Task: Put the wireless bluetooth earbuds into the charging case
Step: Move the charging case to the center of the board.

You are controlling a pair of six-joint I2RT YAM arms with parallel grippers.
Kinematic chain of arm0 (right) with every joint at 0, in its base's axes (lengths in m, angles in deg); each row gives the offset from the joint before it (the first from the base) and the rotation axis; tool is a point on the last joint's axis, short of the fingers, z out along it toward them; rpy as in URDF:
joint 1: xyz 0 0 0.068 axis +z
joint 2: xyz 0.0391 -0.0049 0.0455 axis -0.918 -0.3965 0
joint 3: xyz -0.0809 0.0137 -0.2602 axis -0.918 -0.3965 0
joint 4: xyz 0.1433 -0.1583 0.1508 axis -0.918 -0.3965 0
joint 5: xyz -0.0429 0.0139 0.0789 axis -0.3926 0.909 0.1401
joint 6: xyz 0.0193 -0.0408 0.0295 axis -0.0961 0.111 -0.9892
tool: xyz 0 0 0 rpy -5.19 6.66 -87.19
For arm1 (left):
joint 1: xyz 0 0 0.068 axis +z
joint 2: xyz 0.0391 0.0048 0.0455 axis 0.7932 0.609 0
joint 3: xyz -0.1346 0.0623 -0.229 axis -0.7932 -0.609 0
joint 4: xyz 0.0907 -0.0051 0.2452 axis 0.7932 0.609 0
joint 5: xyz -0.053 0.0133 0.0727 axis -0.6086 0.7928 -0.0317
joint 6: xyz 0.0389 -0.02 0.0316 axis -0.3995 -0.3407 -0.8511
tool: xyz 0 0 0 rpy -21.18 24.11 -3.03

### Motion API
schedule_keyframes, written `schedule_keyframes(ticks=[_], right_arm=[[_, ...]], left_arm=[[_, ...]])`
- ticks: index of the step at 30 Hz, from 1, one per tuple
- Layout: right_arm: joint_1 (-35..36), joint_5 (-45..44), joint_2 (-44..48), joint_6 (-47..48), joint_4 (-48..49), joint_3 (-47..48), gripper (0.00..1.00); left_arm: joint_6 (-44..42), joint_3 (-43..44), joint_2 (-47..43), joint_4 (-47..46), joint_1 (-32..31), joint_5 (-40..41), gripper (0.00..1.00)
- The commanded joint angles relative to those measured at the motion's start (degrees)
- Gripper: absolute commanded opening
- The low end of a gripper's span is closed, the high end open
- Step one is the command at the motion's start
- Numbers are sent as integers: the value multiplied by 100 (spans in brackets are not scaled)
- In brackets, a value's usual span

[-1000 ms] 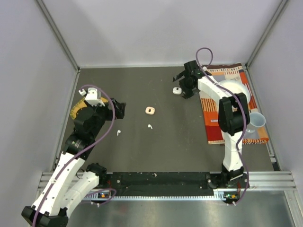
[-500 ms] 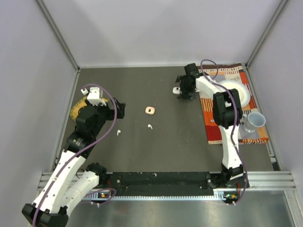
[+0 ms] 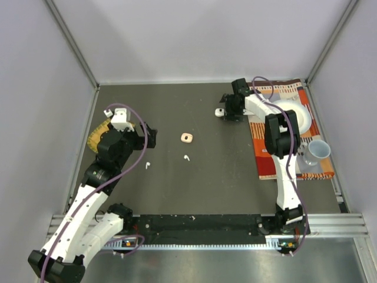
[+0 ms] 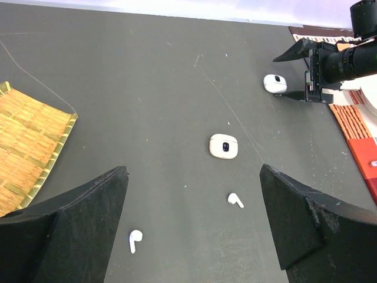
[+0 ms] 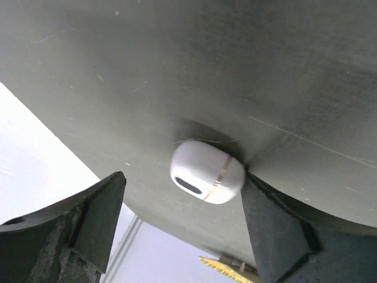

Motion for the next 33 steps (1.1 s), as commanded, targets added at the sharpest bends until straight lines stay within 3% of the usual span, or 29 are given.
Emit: schedule_keyframes(ticks=[1, 11, 16, 18, 21, 26, 33], right_arm=[[-89, 43, -72, -48, -28, -25, 74], [-125, -1, 68, 347, -19, -306, 59], [-177, -159, 183, 943, -2, -438, 44], [-203, -151, 218, 1190, -2, -456, 30], [-239, -81, 271, 1813, 16, -438, 23], [-230, -36, 560, 3456, 25, -543, 22], [-186, 148, 1298, 5724, 147, -1386, 18]], left_arm=[[-94, 79, 23, -151, 26, 19, 99], [-58, 88, 67, -169, 26, -130, 99], [-58, 80, 76, -160, 26, -191, 99], [-41, 71, 67, -143, 26, -218, 99], [-32, 53, 41, -107, 26, -270, 99], [-23, 36, -38, -81, 26, -297, 99], [12, -8, -100, -55, 26, -358, 99]])
